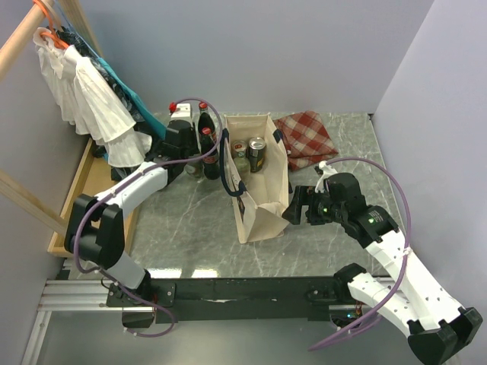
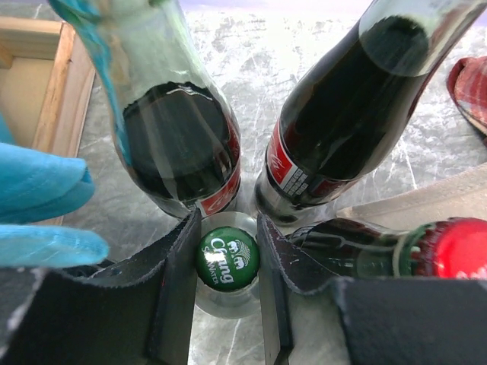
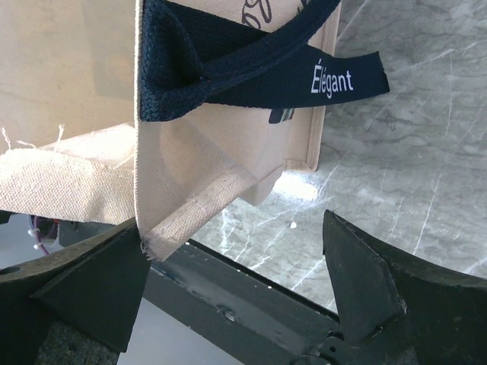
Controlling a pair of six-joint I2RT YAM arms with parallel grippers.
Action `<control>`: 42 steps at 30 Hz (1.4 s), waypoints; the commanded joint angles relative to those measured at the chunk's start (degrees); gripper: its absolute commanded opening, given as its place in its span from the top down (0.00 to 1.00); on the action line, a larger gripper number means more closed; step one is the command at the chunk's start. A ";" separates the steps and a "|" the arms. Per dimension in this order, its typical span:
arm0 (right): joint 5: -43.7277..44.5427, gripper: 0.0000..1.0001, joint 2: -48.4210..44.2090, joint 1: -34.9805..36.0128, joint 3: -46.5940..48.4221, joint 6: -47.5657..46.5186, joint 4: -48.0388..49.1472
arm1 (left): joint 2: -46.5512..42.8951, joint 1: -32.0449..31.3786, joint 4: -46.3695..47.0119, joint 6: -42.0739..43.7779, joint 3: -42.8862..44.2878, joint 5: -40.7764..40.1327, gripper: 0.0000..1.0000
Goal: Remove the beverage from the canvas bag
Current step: Place the drink at the center of the board.
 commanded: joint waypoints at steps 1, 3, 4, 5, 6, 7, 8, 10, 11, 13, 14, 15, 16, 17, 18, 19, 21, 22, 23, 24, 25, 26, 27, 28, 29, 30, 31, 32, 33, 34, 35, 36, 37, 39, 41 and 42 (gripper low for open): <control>1.79 0.07 -0.14 0.48 -1.43 -1.48 -2.00 | -1.36 0.25 12.39 -1.10 1.69 -1.13 0.99; 1.61 0.07 0.03 0.48 -1.43 -1.48 -1.90 | -1.18 0.25 12.83 -1.10 1.52 -1.22 0.99; 1.61 0.07 0.03 0.48 -1.43 -1.48 -1.91 | -1.01 0.25 12.92 -1.10 1.43 -1.22 0.99; 1.70 0.06 0.03 0.48 -1.43 -1.48 -1.91 | -0.92 0.25 12.92 -1.10 1.43 -1.22 0.99; 1.70 0.06 0.12 0.39 -1.43 -1.48 -1.82 | -0.75 0.25 12.92 -1.19 1.43 -1.13 0.99; 1.70 0.07 0.12 0.48 -1.43 -1.48 -1.90 | -0.57 0.25 13.09 -1.27 1.34 -1.04 0.99; 1.70 0.07 0.12 0.48 -1.43 -1.48 -1.91 | -0.39 0.25 13.18 -1.27 1.34 -0.95 0.99; 1.87 0.07 0.12 0.48 -1.34 -1.48 -1.99 | 0.13 0.25 13.18 -1.45 1.34 -0.69 0.99; 1.96 0.07 0.03 0.48 -1.34 -1.48 -2.08 | 0.31 0.25 13.18 -1.45 1.34 -0.69 0.99; 2.05 0.07 0.12 0.48 -1.26 -1.48 -2.17 | 0.57 0.25 13.36 -1.54 1.34 -0.69 0.99; 2.05 0.07 0.21 0.48 -1.26 -1.48 -2.08 | 0.66 0.25 13.53 -1.54 1.26 -0.69 0.99; 2.05 0.07 0.03 0.48 -1.26 -1.48 -2.17 | 0.75 0.25 13.53 -1.63 1.17 -0.69 0.99; 2.05 0.07 0.03 0.48 -1.26 -1.48 -2.08 | 0.92 0.25 13.53 -1.63 1.17 -0.69 0.99; 1.96 0.07 0.12 0.39 -1.34 -1.48 -1.99 | 0.93 0.25 13.71 -1.80 0.99 -0.60 0.99; 1.96 0.07 0.12 0.39 -1.34 -1.48 -1.99 | 1.10 0.25 13.71 -1.89 0.90 -0.60 0.99; 1.96 0.06 0.21 0.48 -1.34 -1.48 -1.99 | 1.28 0.25 13.62 -1.98 0.82 -0.52 0.99; 1.96 0.07 0.12 0.48 -1.34 -1.48 -1.99 | 1.36 0.25 13.97 -2.24 0.55 -0.51 0.99; 1.96 0.07 0.03 0.39 -1.34 -1.48 -1.91 | 1.45 0.25 13.97 -2.24 0.47 -0.51 0.99; 1.96 0.07 -0.05 0.48 -1.34 -1.48 -1.99 | 1.54 0.16 13.97 -2.24 0.29 -0.51 0.99; 1.96 0.07 0.03 0.39 -1.34 -1.48 -1.91 | 1.63 0.24 13.88 -2.24 0.29 -0.51 0.99; 1.96 0.07 -0.05 0.48 -1.52 -1.48 -1.91 | 1.80 0.25 13.80 -2.24 0.38 -0.51 0.99; 1.96 0.06 -0.14 0.39 -1.52 -1.40 -1.91 | 1.80 0.16 13.71 -2.42 0.46 -0.69 0.99; 1.96 0.06 -0.06 0.48 -1.52 -1.48 -1.91 | 1.80 0.16 13.71 -2.50 0.38 -0.78 0.99; 1.96 0.07 -0.14 0.48 -1.52 -1.48 -1.91 | 1.80 0.24 13.53 -2.50 0.38 -0.87 0.99; 1.96 0.07 -0.06 0.48 -1.52 -1.48 -1.91 | 1.80 0.16 13.36 -2.68 0.38 -0.87 0.99; 1.96 0.07 -0.06 0.48 -1.52 -1.57 -1.91 | 1.80 0.24 13.27 -2.68 0.46 -0.87 0.99; 1.96 0.07 -0.06 0.39 -1.52 -1.49 -1.91 | 1.80 0.16 13.01 -2.77 0.38 -0.87 0.99; 1.96 0.06 -0.14 0.48 -1.61 -1.40 -1.82 | 1.72 0.16 12.92 -2.86 0.29 -0.87 0.99; 1.96 0.06 -0.32 0.48 -1.61 -1.40 -1.82 | 1.72 0.16 12.74 -3.03 0.29 -0.95 0.99; 1.88 0.06 -0.23 0.39 -1.61 -1.40 -1.82 | 1.46 0.16 12.48 -3.12 0.29 -0.87 0.99; 1.88 0.06 -0.14 0.48 -1.61 -1.48 -1.73 | 1.45 0.16 12.56 -3.29 0.03 -1.04 0.97; 1.88 0.06 -0.23 0.48 -1.61 -1.40 -1.82 | 1.37 0.16 12.56 -3.38 -0.06 -0.87 0.96; 1.79 0.06 -0.23 0.48 -1.69 -1.40 -1.73 | 1.36 0.16 12.39 -3.47 -0.06 -0.95 0.94; 1.79 0.06 -0.32 0.48 -1.69 -1.40 -1.73 | 1.45 0.16 11.86 -3.91 0.20 -1.65 0.81; 1.79 0.06 -0.41 0.48 -1.69 -1.40 -1.82 | 1.63 0.16 11.60 -3.91 0.29 -1.74 0.75; 1.79 0.06 -0.41 0.48 -1.69 -1.40 -1.73 | 1.63 0.16 11.51 -4.00 0.29 -1.66 0.73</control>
